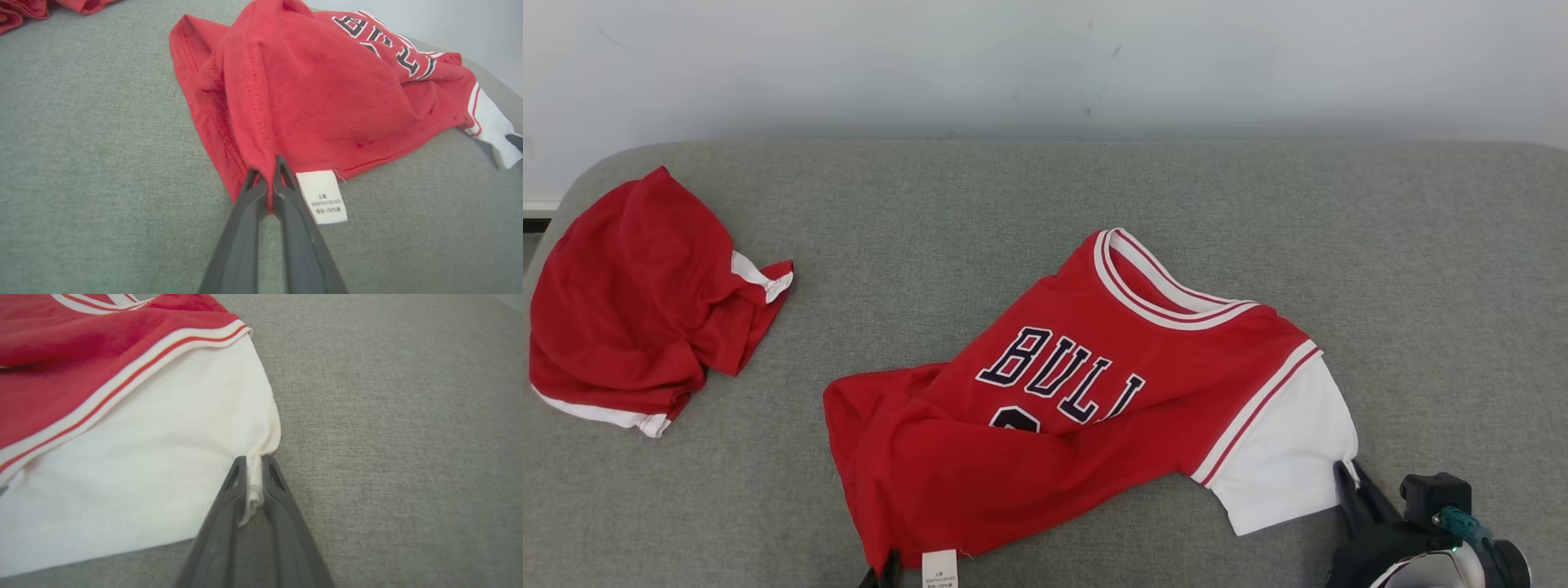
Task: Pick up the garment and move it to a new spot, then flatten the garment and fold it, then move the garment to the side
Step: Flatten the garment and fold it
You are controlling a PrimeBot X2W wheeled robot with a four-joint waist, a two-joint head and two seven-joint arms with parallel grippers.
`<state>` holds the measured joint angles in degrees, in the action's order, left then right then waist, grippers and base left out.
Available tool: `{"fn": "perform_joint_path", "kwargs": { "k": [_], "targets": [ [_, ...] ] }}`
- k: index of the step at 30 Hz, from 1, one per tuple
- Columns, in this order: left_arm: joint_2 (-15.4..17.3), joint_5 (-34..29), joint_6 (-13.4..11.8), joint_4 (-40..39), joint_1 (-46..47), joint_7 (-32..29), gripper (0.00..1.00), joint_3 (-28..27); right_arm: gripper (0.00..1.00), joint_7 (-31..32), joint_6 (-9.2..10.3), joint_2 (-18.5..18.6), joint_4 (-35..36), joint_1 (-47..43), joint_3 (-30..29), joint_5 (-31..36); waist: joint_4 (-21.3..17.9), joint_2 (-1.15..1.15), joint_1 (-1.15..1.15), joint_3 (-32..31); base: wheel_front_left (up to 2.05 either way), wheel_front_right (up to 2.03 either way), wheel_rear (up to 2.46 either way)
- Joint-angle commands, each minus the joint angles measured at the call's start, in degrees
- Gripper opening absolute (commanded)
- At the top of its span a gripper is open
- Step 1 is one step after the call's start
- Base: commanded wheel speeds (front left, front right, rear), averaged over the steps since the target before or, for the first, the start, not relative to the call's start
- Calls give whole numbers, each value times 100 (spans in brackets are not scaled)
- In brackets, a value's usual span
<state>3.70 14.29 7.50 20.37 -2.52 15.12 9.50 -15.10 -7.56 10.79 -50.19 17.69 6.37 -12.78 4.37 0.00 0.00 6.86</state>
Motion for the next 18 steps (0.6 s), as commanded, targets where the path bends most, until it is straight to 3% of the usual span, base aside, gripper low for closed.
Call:
{"fn": "perform_joint_path", "kwargs": {
  "k": [1, 12, 18],
  "targets": [
    [-1, 72, -11, -85, 61, 4, 0, -6, 0, 69, 15, -36, -117, -55, 65, -58, -9, 0, 0, -6, 0, 0, 0],
    [269, 278, -11, -988, 457, 4, 0, 59, 0, -3, 15, 64, 1128, 197, 269, -766, -102, 0, 0, 53, 0, 0, 0],
    [856, 499, -11, -1345, 1842, -199, 0, 400, 0, 98, 15, 254, 1852, 988, 508, -1353, -263, 0, 0, 354, 0, 0, 0]
  ]
}}
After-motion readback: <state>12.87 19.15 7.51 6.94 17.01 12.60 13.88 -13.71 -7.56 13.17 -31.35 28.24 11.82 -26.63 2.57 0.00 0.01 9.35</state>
